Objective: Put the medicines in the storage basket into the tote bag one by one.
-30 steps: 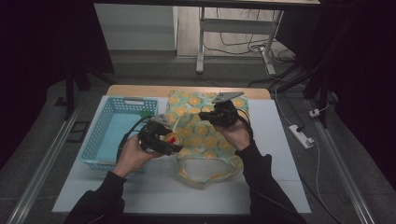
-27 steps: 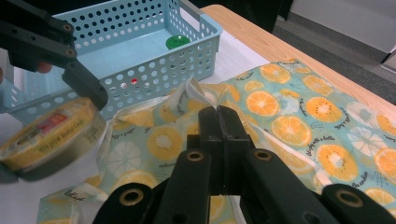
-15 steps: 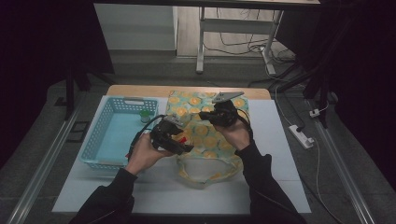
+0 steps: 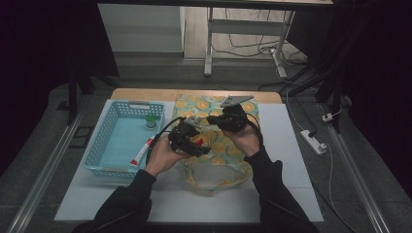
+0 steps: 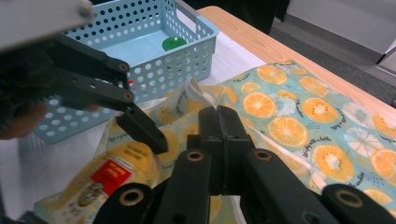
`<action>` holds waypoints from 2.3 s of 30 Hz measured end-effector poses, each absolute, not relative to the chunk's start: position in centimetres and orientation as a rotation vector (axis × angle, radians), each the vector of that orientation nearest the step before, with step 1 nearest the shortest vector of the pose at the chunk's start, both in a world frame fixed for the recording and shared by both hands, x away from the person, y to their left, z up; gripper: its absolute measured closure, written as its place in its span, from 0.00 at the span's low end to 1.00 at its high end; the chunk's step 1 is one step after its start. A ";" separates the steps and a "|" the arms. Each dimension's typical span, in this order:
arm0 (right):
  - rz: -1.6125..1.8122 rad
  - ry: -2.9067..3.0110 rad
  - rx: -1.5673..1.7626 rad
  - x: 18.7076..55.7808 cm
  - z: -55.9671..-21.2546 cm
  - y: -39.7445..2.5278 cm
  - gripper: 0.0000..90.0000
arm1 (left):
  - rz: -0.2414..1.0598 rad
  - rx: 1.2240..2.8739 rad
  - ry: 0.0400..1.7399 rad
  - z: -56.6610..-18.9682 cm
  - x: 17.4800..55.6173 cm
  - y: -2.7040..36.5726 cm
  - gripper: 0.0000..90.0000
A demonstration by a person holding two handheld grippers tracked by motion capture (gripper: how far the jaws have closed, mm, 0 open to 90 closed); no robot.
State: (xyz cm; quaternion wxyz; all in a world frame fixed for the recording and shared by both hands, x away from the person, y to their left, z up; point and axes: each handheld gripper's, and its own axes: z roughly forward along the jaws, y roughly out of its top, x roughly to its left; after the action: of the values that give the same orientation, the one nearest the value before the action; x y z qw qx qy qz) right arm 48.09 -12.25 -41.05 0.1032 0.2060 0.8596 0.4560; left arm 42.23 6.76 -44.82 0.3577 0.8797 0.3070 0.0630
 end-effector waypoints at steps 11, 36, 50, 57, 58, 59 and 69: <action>1.332 2.526 0.620 48.1 -41.2 -12.2 1.00 | 0.187 2.256 0.875 -46.5 44.3 6.1 0.23; 1.316 2.527 0.664 48.6 -41.9 -12.1 1.00 | 0.275 2.273 0.951 -50.3 47.2 4.7 0.23; 1.323 2.524 0.682 48.9 -42.0 -12.4 1.00 | 0.252 2.243 0.943 -49.3 46.1 4.9 0.09; 1.313 2.534 0.676 48.9 -42.1 -12.3 1.00 | 0.174 2.199 0.918 -48.4 44.7 5.6 0.03; 1.315 2.536 0.674 48.9 -42.1 -12.3 1.00 | 0.152 2.193 0.913 -48.3 44.6 5.8 0.02; 1.314 2.537 0.673 48.9 -42.1 -12.3 1.00 | 0.133 2.191 0.911 -48.3 44.4 5.9 0.02; 1.310 2.543 0.668 48.9 -42.1 -12.3 1.00 | 0.085 2.158 0.877 -47.2 43.2 7.3 0.01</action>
State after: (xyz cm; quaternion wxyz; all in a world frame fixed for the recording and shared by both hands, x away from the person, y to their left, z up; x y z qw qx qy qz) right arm 48.87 -12.32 -42.15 0.1017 0.2262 0.8611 0.4437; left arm 43.18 7.31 -47.24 0.3944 0.8507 0.3458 0.0335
